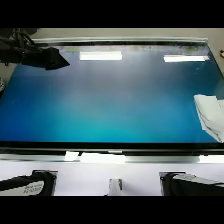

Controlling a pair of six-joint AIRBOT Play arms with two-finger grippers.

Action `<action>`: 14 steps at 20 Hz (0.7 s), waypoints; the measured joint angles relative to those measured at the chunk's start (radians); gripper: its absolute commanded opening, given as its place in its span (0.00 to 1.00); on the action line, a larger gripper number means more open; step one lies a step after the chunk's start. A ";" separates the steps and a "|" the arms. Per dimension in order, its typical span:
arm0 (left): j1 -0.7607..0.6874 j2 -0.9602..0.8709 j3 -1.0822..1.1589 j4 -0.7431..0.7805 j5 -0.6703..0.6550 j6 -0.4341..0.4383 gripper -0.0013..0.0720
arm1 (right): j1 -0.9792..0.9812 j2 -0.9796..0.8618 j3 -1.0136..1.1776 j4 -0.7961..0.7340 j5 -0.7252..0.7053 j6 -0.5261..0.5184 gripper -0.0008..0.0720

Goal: Fold the shirts.

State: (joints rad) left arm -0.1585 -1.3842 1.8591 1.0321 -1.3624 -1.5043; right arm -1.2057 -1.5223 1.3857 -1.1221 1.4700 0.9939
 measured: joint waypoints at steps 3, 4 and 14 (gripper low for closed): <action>0.000 0.000 0.000 0.000 0.000 0.000 0.06 | -0.018 0.010 -0.040 -0.034 0.021 0.011 0.06; 0.000 0.000 0.000 0.000 0.000 0.000 0.06 | -0.022 0.012 -0.047 -0.050 0.028 0.015 0.06; 0.000 0.000 -0.001 0.000 0.022 0.000 0.06 | -0.030 0.026 -0.064 -0.277 0.031 0.063 0.66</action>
State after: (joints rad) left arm -0.1585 -1.3846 1.8584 1.0325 -1.3403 -1.5043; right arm -1.2358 -1.4963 1.3220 -1.3987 1.5013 1.0565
